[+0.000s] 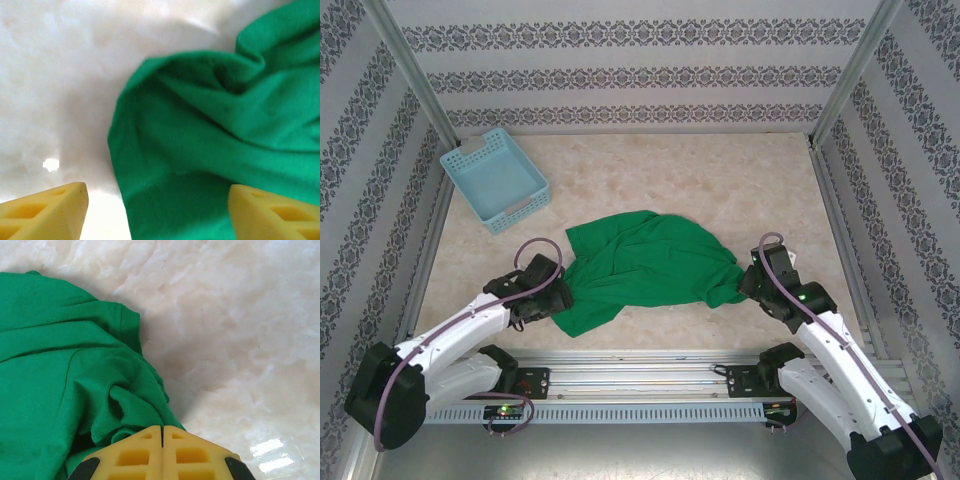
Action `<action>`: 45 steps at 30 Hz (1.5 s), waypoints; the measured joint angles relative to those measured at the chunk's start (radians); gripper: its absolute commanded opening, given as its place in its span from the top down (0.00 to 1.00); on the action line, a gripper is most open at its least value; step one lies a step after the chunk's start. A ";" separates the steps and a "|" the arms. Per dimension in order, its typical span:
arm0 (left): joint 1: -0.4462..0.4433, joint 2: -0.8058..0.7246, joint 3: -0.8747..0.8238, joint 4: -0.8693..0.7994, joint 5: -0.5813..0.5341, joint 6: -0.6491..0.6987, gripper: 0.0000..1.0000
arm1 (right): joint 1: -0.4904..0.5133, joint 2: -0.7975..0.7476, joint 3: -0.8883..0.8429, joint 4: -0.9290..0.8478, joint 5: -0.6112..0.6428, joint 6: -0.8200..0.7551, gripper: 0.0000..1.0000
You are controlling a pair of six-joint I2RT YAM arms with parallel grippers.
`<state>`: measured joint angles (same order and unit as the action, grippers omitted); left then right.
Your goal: Fold the inside-out t-shirt
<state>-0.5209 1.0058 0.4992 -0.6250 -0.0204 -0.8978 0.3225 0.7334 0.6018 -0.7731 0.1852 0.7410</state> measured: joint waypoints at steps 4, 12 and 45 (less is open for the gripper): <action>-0.065 -0.024 0.000 -0.012 0.022 -0.057 0.37 | 0.000 0.011 0.002 0.008 -0.004 -0.008 1.00; -0.122 0.015 -0.049 0.006 0.054 -0.140 0.60 | 0.000 0.029 0.024 0.008 -0.004 -0.014 1.00; 0.101 -0.045 0.924 0.067 -0.145 0.413 1.00 | -0.255 0.108 1.109 -0.058 -0.114 -0.305 1.00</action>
<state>-0.4202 0.9611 1.4235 -0.5583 -0.1658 -0.4847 0.0673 0.8410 1.7103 -0.8307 0.0711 0.4362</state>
